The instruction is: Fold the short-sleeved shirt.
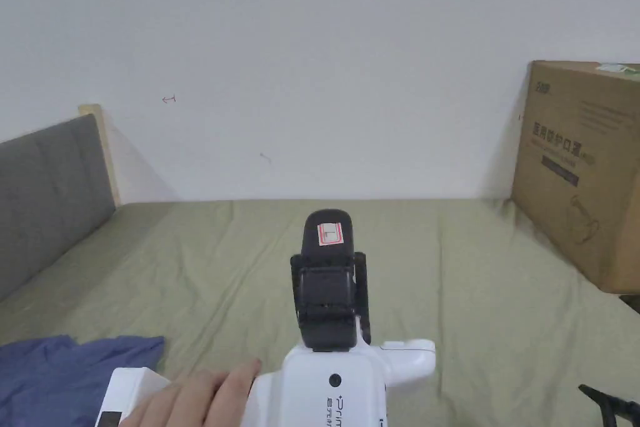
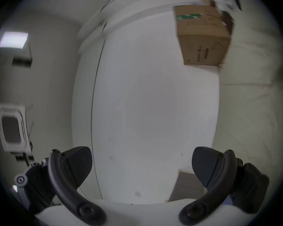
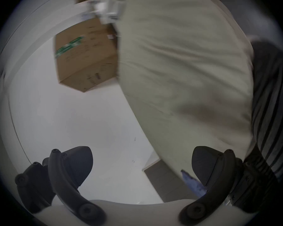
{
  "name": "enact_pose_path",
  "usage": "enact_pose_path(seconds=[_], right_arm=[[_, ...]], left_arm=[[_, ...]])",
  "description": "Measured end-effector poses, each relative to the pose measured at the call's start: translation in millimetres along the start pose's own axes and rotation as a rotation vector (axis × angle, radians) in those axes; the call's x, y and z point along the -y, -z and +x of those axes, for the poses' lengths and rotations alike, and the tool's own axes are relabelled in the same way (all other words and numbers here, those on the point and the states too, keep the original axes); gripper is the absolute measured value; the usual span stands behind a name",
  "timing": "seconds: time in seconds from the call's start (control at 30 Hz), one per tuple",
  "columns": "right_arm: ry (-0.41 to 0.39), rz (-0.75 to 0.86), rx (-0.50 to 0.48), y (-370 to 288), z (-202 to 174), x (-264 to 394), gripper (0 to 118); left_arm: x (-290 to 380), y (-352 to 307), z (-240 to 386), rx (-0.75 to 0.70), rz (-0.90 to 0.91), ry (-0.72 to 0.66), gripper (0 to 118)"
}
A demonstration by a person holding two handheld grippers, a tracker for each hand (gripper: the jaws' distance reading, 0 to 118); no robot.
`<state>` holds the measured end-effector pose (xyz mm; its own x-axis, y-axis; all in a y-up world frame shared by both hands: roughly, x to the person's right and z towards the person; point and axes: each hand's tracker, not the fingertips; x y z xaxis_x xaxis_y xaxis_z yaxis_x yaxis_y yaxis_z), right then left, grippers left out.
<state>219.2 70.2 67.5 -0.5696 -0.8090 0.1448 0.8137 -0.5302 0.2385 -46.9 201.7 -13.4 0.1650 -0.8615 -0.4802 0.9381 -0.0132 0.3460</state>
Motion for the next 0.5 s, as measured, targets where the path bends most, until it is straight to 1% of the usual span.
enact_pose_path(seconds=[0.03, 0.07, 0.13, 0.2, 0.23, 0.27, 0.37, 0.43, 0.47, 0.5], right_arm=[[-0.066, 0.01, -0.005, -0.5, -4.1, -0.7, 118], [-0.157, 0.044, -0.018, -4.9, -14.6, 2.6, 118], [-0.281, 0.091, -0.114, -10.1, -36.5, 15.3, 118], [-0.48, 0.085, -0.217, -15.3, -67.2, 30.6, 118], [-0.607, 0.086, -0.255, -18.2, -82.5, 43.7, 118], [-0.75, 0.094, -0.283, -22.8, -97.1, 57.3, 118], [-1.22, 0.194, -0.333, -38.0, -122.2, 104.7, 118], [-1.511, 0.285, -0.347, -44.5, -120.6, 134.4, 118], [-1.643, 0.329, -0.349, -45.4, -115.5, 147.2, 118], [-1.761, 0.359, -0.346, -45.1, -108.7, 156.8, 118]], left_arm=[[0.0, 1.2, -6.7, 0.025, -0.031, -0.112, 118], [-0.1, 3.4, -15.2, 0.044, -0.063, -0.23, 118], [3.7, 9.4, -30.5, 0.074, -0.12, -0.416, 118], [15.2, 20.1, -44.8, 0.116, -0.181, -0.593, 118], [21.4, 23.2, -50.5, 0.151, -0.204, -0.688, 118], [28.2, 25.7, -55.1, 0.181, -0.232, -0.79, 118], [54.4, 32.2, -57.5, 0.275, -0.323, -1.111, 118], [68.3, 34.7, -53.2, 0.318, -0.383, -1.287, 118], [76.4, 34.2, -50.8, 0.343, -0.4, -1.374, 118], [81.8, 33.3, -48.7, 0.355, -0.43, -1.429, 118]])
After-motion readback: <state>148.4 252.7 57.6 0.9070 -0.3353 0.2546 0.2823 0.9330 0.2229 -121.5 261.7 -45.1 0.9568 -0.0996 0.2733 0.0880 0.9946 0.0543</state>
